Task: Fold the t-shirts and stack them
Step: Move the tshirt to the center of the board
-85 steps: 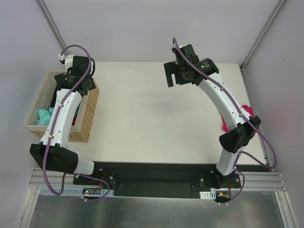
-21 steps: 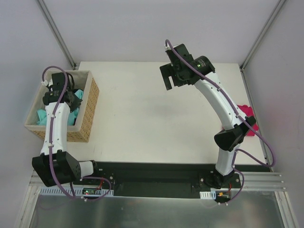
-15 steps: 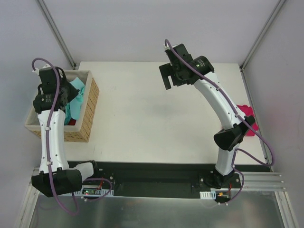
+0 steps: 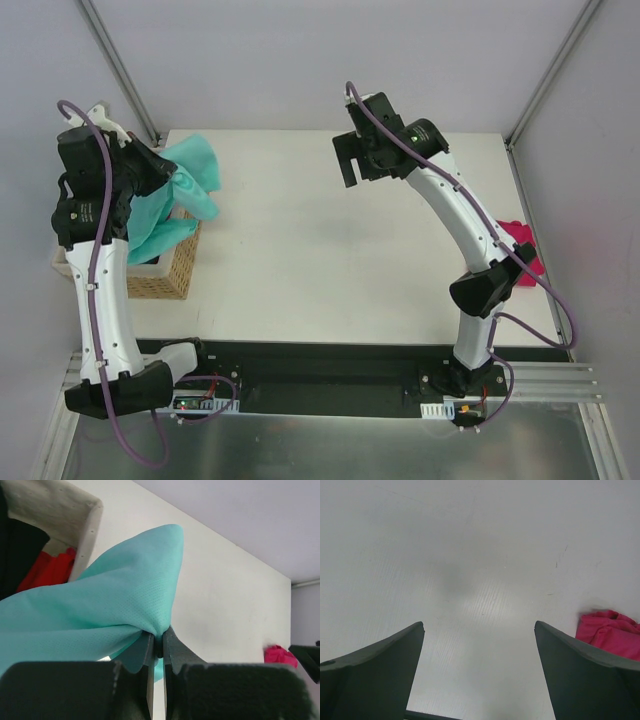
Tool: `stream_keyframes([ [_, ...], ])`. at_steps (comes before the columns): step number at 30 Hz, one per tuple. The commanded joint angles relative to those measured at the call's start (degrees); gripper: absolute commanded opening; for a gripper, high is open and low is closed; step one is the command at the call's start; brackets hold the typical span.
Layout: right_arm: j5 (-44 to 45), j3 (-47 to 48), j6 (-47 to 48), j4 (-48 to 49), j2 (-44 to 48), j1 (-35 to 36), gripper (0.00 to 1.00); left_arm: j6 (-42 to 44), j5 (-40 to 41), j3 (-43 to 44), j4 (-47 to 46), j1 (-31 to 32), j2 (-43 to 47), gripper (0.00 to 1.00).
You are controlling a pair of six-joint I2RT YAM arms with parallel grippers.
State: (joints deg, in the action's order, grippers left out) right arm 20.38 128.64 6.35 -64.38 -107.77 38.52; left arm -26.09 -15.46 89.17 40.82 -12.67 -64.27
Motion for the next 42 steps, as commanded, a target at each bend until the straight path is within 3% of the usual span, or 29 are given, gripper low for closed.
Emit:
stream_keyframes([
  [1, -0.3, -1.1, -1.7, 1.5, 1.3, 0.9, 0.96, 1.8, -6.8, 2.1, -2.9, 2.8, -0.2, 0.00],
  [19, 2.7, -4.1, -1.8, 2.0, 2.1, 2.1, 0.96, 6.7, 1.3, 4.0, -0.5, 31.1, -5.9, 0.00],
  [26, 19.8, -3.3, 3.4, 1.9, 2.0, 1.8, 0.96, 8.4, 6.9, 6.9, 2.6, 42.1, -11.5, 0.00],
  [42, 33.8, -5.1, 5.2, 6.7, 7.7, -15.3, 0.96, 8.8, 10.2, 20.2, 7.4, 52.2, -26.9, 0.00],
])
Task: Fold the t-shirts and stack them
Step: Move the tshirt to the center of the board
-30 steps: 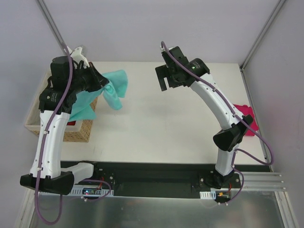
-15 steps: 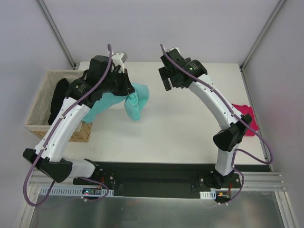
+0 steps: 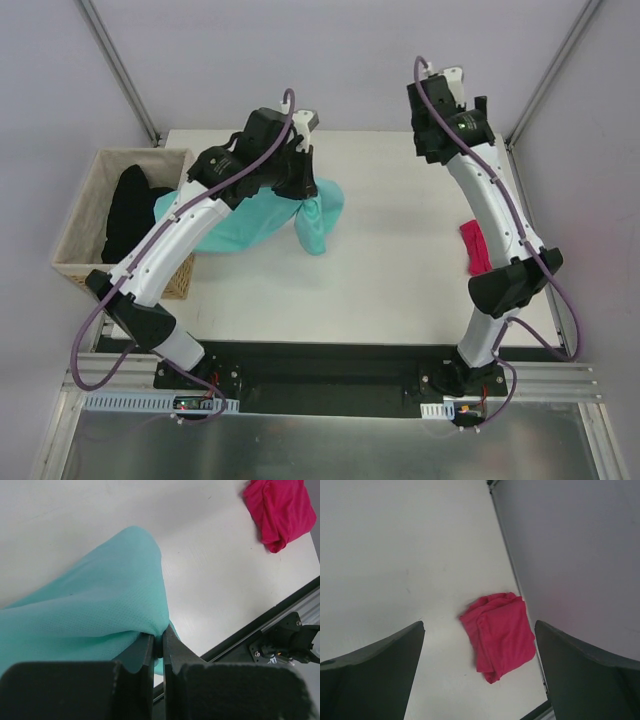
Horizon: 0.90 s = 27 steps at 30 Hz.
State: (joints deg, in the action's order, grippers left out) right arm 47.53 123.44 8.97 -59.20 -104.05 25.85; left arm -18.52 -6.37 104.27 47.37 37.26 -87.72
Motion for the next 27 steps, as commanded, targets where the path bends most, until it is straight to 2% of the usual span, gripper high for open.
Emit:
stream_keyframes([
  [1, 7.2, 0.0, 3.1, 2.0, 4.1, -3.3, 0.96, 1.3, 1.0, 7.2, 1.5, 3.3, -4.5, 0.00],
  [10, 5.3, -3.3, 3.1, 3.5, 6.4, -8.1, 0.96, 1.6, 1.1, 17.9, 4.7, 6.3, -13.8, 0.00],
  [22, 3.6, -3.6, 2.5, 3.7, 6.1, -8.5, 0.96, 2.2, 5.8, 16.1, 5.6, 6.4, -13.1, 0.00],
  [23, 3.5, -3.6, 2.5, 3.6, 6.1, -8.7, 0.96, 2.0, 6.1, 15.5, 5.6, 6.3, -12.7, 0.08],
  [25, 3.4, -3.7, 2.5, 3.6, 5.9, -8.6, 0.96, 1.9, 6.0, 14.9, 5.6, 6.3, -12.4, 0.16],
  [26, 3.4, -3.7, 2.6, 3.5, 5.9, -8.5, 0.96, 1.8, 6.1, 14.2, 5.5, 6.4, -11.9, 0.32],
  [27, 3.4, -3.7, 2.5, 3.6, 5.8, -8.6, 0.96, 1.7, 7.7, 13.9, 5.5, 6.3, -11.7, 0.40],
])
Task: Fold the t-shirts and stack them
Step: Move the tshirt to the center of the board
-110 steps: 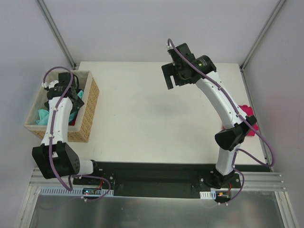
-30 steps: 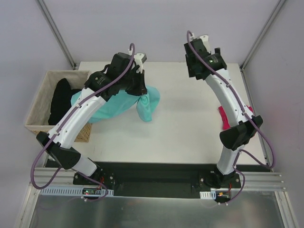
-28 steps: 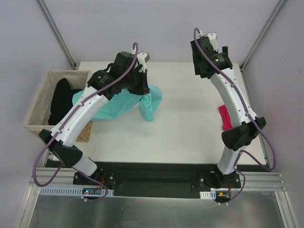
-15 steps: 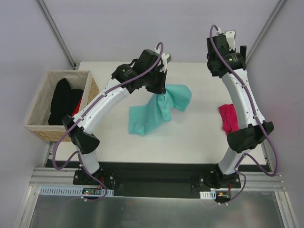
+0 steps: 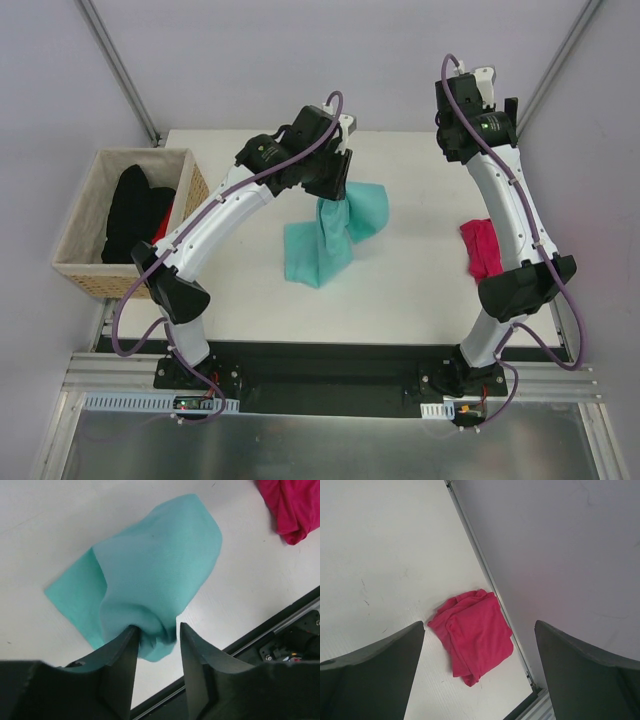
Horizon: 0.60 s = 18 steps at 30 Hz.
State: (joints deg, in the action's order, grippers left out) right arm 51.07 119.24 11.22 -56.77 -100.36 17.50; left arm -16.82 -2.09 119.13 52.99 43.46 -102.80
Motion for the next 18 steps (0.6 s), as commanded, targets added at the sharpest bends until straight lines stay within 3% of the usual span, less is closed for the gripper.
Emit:
stream_keyframes([
  [1, -0.6, 0.6, 0.2, 1.1, 1.9, -0.3, 0.96, -0.1, 4.1, -1.1, -0.1, 0.2, 3.7, 0.42],
  [2, -0.8, 0.6, 0.1, 1.1, 1.9, -0.4, 0.96, 0.1, 4.2, -1.4, -0.1, 0.1, 3.8, 0.45],
  [3, -1.0, 0.8, -0.1, 1.1, 1.8, -0.3, 0.96, 0.2, 4.2, -1.4, -0.1, 0.1, 3.9, 0.74],
  [5, -1.4, 1.1, -0.2, 0.9, 1.8, -0.2, 0.96, 0.3, 4.5, -2.0, 0.0, 0.1, 4.0, 0.87],
  [12, -4.8, -2.2, -3.2, -0.9, 1.9, 0.4, 0.96, -0.2, 4.2, -7.4, -0.1, 0.1, 5.0, 0.92],
  [18, -6.9, -6.8, -6.9, -1.4, 3.2, 2.3, 0.99, -1.2, 6.8, -13.6, -0.2, 0.1, 6.7, 0.75],
])
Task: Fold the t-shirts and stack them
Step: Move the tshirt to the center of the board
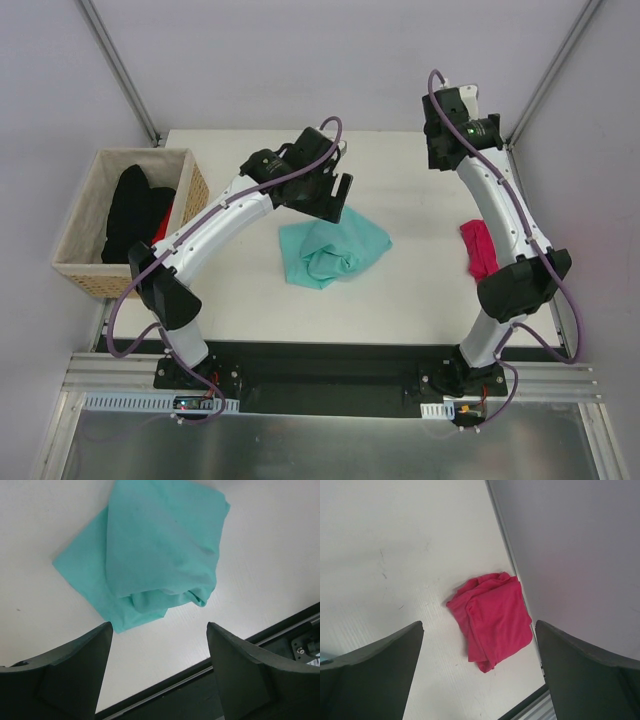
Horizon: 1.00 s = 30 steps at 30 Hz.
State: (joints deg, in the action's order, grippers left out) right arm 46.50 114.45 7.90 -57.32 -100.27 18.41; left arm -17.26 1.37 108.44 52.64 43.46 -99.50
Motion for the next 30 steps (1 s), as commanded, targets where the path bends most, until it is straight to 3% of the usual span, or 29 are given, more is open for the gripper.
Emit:
stream_keyframes([
  [1, -4.1, -3.6, -4.3, -0.8, 4.0, 1.8, 0.97, -0.9, 4.0, -3.5, 0.1, 0.1, 3.8, 0.74],
  [7, -9.3, -12.8, -9.0, 3.7, 8.6, 6.3, 0.70, -4.1, 12.9, -6.4, 0.0, -0.2, 5.8, 0.73],
  [9, -8.8, -13.9, -10.4, 4.1, 8.8, 8.7, 0.64, -4.8, 13.8, -6.8, -0.3, -0.8, 6.5, 0.70],
  [13, -8.5, -14.1, -12.3, 3.2, 8.2, 12.4, 0.43, -6.4, 14.7, -8.5, -1.9, -2.2, 8.5, 0.66],
  [17, -7.9, -15.9, -14.4, 3.0, 9.1, 16.6, 0.29, -7.1, 14.4, -11.6, -2.4, -3.5, 9.4, 0.57],
  [21, -8.4, -20.3, -15.5, 5.0, 11.0, 19.6, 0.29, -8.7, 13.7, -15.3, -2.8, -3.6, 10.8, 0.56],
  [27, -12.7, -23.2, -16.8, 5.0, 9.5, 23.7, 0.57, -11.2, 13.0, -22.2, -3.2, -3.6, 13.1, 0.59],
  [30, -13.8, -24.7, -16.8, 5.4, 8.7, 26.1, 0.64, -11.8, 13.4, -24.2, -3.2, -3.6, 14.1, 0.59],
])
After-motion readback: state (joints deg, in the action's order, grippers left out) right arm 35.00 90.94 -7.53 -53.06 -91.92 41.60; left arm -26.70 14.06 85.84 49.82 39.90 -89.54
